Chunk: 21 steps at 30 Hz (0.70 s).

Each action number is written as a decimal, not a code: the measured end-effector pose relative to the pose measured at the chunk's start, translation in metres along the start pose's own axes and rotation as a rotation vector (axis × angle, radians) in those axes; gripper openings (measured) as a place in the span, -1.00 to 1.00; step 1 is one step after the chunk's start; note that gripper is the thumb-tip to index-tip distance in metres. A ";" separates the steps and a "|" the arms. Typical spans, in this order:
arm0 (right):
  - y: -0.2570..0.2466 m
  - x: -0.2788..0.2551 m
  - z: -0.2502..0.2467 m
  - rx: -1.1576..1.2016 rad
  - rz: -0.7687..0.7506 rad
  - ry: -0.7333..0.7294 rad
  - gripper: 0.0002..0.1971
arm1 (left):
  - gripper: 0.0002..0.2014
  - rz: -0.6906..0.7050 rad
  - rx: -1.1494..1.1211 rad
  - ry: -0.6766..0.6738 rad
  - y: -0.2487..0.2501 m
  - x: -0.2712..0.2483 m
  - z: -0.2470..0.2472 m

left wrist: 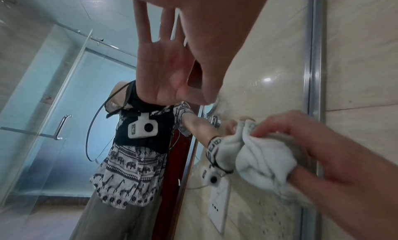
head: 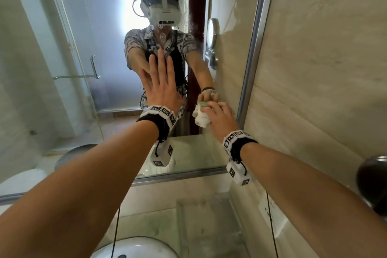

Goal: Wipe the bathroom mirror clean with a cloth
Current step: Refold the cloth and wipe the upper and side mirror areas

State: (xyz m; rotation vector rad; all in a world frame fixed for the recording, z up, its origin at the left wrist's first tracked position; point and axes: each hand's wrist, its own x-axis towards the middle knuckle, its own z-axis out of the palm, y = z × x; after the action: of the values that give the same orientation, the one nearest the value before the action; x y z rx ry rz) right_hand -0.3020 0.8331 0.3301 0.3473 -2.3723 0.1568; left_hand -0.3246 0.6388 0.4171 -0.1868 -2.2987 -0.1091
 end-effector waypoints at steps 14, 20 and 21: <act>0.024 0.092 -0.074 0.101 0.171 0.554 -0.50 | 0.38 0.051 0.019 -0.113 0.009 -0.036 0.029; 0.030 0.039 -0.020 0.077 0.230 0.547 -0.51 | 0.33 0.037 -0.010 -0.033 0.014 -0.035 0.042; 0.029 0.031 -0.011 0.070 0.243 0.533 -0.53 | 0.33 0.034 -0.010 -0.021 0.014 -0.035 0.044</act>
State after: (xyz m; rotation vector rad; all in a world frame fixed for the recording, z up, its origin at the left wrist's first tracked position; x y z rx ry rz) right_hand -0.3249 0.8572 0.3590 0.0358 -1.8742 0.3946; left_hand -0.3310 0.6552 0.3624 -0.2329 -2.3152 -0.1019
